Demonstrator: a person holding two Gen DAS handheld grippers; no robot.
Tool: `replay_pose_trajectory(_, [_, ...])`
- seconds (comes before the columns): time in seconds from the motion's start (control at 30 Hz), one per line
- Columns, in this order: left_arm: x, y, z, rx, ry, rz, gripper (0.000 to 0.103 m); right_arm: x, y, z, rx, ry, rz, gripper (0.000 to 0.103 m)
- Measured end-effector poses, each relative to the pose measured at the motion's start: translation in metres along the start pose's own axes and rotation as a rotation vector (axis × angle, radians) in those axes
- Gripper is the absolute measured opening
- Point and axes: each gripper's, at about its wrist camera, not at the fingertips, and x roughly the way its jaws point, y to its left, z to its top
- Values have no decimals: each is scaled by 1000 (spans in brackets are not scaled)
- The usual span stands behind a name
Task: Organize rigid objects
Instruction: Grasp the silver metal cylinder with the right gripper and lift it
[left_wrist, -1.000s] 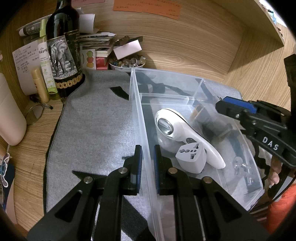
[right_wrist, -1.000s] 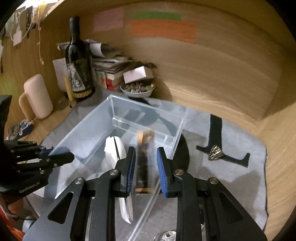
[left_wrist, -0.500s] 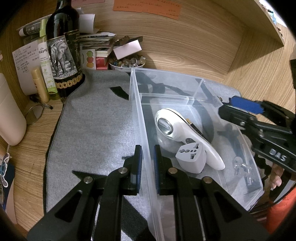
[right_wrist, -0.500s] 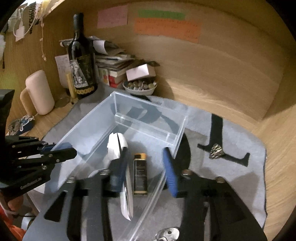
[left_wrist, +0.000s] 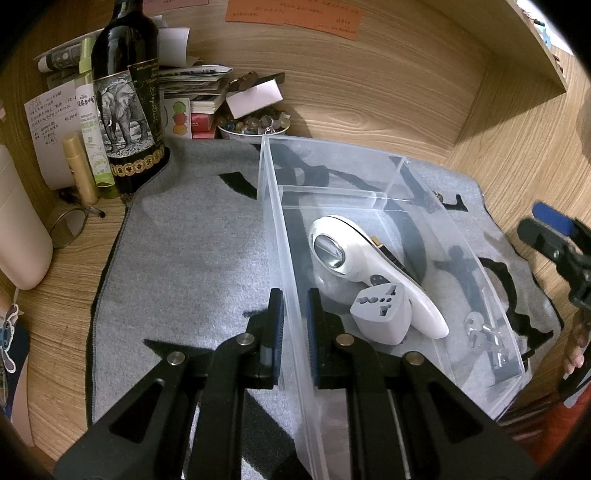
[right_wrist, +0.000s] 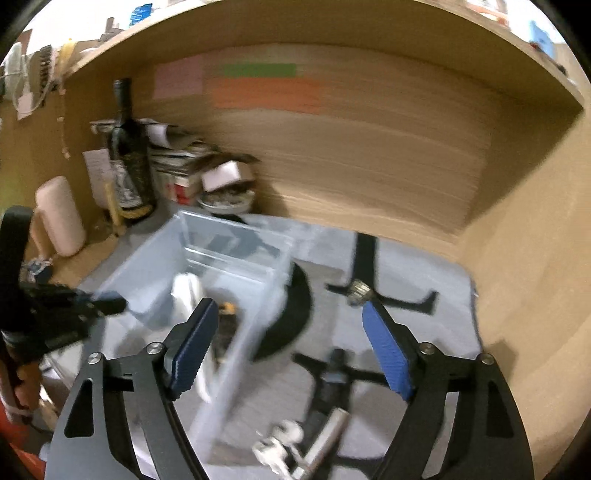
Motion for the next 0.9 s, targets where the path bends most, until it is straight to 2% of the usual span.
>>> replay_pose_trajectory(0.2, [0, 0, 0, 1, 0, 1, 12, 2, -28, -29, 61, 78, -77, 78])
replay_pose_trajectory(0.57, [0, 0, -1, 0, 0, 4, 12, 33, -52, -85, 175, 259, -106, 78])
replay_pose_trajectory(0.9, [0, -2, -1, 1, -1, 6, 12, 27, -52, -105, 203, 280, -70, 74])
